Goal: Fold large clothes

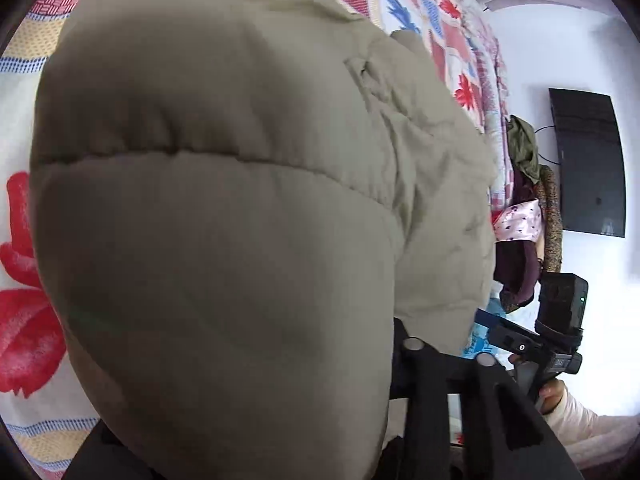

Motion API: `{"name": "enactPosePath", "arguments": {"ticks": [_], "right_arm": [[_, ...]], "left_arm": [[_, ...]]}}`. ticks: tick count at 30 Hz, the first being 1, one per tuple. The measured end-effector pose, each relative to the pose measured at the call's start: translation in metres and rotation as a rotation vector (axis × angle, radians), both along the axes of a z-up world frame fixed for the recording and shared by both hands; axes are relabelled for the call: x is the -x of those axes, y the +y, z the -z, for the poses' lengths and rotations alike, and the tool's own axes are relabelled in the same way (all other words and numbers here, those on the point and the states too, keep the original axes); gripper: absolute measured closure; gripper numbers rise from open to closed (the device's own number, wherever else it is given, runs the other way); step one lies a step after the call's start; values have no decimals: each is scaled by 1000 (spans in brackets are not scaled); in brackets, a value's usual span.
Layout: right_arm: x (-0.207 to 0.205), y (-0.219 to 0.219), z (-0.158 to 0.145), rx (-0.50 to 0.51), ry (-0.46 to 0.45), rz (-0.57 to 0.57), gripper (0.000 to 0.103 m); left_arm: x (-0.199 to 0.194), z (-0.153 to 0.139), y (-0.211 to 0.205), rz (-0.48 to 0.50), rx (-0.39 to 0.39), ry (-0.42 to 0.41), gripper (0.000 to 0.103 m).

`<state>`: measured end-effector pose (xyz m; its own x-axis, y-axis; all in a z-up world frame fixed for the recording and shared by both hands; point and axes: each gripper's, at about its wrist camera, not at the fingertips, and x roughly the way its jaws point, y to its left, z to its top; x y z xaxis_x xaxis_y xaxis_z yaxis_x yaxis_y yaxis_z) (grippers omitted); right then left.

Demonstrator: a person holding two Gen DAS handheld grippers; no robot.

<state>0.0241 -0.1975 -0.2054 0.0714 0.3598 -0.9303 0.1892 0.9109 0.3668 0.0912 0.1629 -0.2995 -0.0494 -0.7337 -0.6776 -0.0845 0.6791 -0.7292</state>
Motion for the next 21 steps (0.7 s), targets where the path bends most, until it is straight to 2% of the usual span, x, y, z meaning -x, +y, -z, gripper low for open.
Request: {"name": "enactPosePath", "arguments": {"ticks": [2,5,7,8,10,11,12,17,21], "right_arm": [[-1,0,-3,-17,1,-6,0],[0,-6,-10,-35,-23,2,0],[-1,-12,-18,-8,-66,28,0],[-1,-15,-22,3,-92,39,6],[-4,-19,-26,10,-138,57,40],[-6,-19,-23,13,-141,60,72],[-9,-20,-19,17,-146,67,80],[-20,-18,14,-54,-165,93,83],[-24,-28,43,-131,-137,155,85]], "left_arm": [[2,-9,-1,0,6,-13,71],[5,-27,-4,10,10,-31,74],[5,-42,-8,17,8,-44,74],[6,-52,-10,16,12,-51,74],[9,-71,-14,4,25,-67,74],[10,-83,-17,-3,28,-77,74],[12,-94,-22,-6,32,-87,74],[12,-155,-64,30,27,-158,74],[8,-188,-113,73,4,-189,74]]}}
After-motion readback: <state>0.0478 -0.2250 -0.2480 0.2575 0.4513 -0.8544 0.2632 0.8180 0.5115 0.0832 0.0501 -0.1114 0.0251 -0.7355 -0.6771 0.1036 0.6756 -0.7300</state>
